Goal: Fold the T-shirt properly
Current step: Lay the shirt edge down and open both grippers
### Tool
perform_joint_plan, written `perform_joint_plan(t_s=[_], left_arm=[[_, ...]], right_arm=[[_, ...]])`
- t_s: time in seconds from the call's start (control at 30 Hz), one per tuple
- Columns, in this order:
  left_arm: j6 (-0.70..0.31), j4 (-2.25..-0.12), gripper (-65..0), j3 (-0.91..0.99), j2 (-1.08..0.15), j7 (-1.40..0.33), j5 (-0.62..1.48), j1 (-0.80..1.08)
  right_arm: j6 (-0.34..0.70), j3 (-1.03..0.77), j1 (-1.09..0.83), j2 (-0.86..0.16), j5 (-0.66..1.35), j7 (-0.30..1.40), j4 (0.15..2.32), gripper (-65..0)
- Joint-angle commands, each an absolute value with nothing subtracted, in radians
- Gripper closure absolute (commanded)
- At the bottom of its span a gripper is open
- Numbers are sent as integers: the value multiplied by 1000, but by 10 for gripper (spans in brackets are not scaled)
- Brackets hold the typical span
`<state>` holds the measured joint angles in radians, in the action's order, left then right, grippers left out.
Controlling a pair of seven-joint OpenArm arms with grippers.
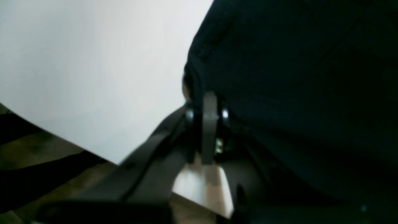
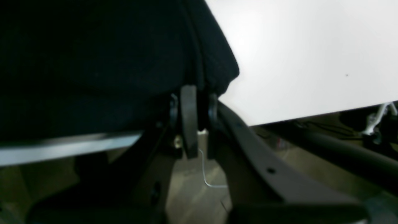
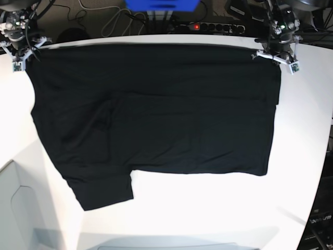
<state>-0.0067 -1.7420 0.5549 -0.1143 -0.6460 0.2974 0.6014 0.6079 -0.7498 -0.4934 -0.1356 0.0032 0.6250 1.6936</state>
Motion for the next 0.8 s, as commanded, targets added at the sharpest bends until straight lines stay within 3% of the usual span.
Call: perform_joint_plan(t_s=[0.0, 0.07, 0.13, 0.33, 0.5, 0.7, 0.77], left_arm=[[-7, -1739, -16, 550, -111, -716, 300, 624], [-7, -1739, -42, 550, -110, -716, 300, 624], [-7, -1748, -102, 550, -110, -716, 300, 624], [-7, -1810, -331, 556, -110, -717, 300, 642], [-7, -1821, -341, 559, -110, -717, 300, 642], [-7, -1857, -344, 559, -110, -717, 300, 659], [-7, -1902, -380, 559, -104, -717, 300, 665]], right_arm=[[602, -759, -504, -148, -5, 616, 1725, 0], [602, -759, -504, -148, -5, 622, 1745, -5], [602, -759, -504, -142, -5, 622, 1756, -61], [698, -768, -504, -127, -7, 622, 1758, -306], [698, -771, -504, -120, -7, 622, 1758, -398], [698, -820, -492, -104, -7, 618, 1801, -398], [698, -822, -490, -101, -7, 618, 1824, -398]])
